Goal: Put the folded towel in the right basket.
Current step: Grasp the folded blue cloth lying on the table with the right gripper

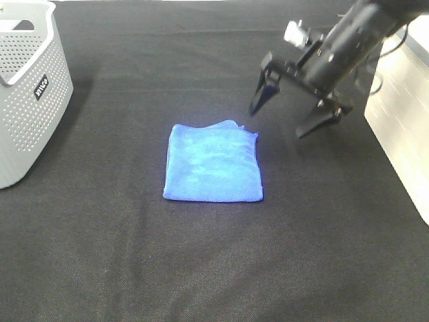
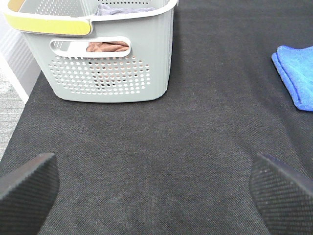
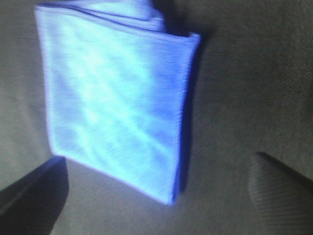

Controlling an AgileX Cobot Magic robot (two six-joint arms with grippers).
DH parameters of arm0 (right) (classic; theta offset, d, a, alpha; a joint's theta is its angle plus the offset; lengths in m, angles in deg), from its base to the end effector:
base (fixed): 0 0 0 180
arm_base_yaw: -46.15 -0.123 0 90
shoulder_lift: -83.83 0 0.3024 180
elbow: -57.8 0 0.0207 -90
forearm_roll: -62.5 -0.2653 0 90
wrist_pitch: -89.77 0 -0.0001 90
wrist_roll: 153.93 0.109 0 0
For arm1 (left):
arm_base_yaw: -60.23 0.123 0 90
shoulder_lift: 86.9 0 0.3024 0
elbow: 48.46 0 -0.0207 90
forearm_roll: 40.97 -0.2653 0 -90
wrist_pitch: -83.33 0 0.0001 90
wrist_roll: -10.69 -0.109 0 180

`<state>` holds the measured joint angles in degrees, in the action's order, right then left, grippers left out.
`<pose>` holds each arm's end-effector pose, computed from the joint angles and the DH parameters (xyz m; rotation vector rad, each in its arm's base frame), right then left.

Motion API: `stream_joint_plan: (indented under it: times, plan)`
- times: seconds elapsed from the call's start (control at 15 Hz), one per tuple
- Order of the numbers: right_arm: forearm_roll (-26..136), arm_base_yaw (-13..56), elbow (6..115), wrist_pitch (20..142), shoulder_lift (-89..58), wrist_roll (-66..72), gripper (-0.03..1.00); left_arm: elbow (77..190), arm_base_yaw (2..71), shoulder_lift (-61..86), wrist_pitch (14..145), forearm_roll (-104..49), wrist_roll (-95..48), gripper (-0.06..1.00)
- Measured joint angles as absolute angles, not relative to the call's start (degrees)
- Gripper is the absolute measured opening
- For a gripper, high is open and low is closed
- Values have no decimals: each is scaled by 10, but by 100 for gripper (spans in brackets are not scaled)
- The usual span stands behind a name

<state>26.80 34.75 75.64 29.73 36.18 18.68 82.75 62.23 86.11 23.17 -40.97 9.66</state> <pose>0.4511 0.1472 0.1629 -0.0516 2.9521 0.8416 0.0056 0.0002 0.2783 -0.0171 2.0236 0.0335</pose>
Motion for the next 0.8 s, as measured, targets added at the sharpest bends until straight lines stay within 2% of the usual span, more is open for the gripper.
stream_joint_plan:
  times: [0.8]
  plan:
    - [206,329,763,330,462,181,95,828,622,861,232,-410,97,99]
